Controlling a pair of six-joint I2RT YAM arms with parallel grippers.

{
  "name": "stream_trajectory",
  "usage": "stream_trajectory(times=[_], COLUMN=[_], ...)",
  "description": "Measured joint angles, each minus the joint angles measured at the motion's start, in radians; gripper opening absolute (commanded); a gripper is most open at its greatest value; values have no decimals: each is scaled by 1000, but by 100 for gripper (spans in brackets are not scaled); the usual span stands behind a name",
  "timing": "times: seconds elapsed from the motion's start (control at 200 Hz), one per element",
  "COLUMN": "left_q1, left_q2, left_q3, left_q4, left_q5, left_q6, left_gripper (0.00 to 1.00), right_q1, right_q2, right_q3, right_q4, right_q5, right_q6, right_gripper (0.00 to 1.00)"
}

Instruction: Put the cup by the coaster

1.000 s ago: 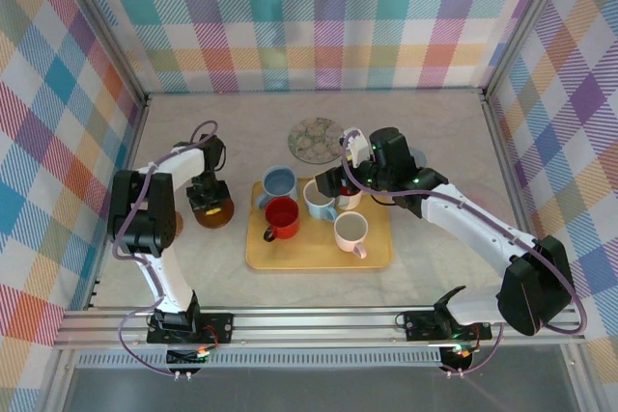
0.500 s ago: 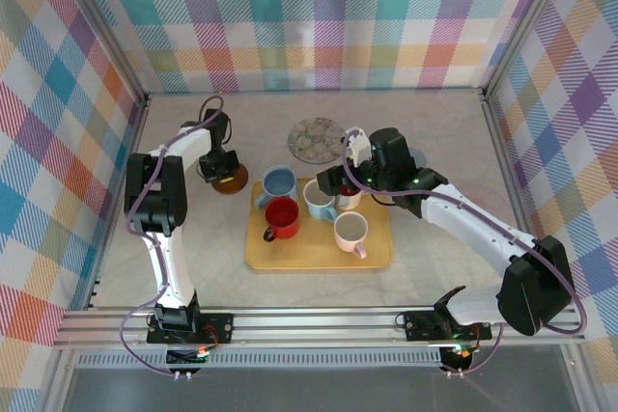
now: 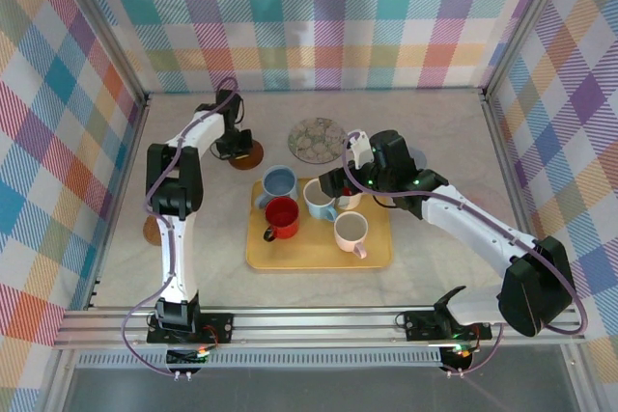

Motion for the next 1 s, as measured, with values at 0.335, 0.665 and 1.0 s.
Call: stream_trajectory(times=[0.335, 0.665, 1.0], left_q1=[-24, -29, -32], left_q2=[76, 81, 82], left_q3=[124, 130, 134], left_q4=[-16, -12, -12], left_q5=[30, 38, 41], left_q6=[-5, -20, -43], left_gripper=[0, 5, 15], right_q1=[0, 0, 0], right_q2=[0, 0, 0], right_q3=[0, -6, -19], right_q4=[-2, 1, 12], right_q5=[6, 13, 21], right_q6=[3, 7, 26], right_gripper=[99, 99, 99])
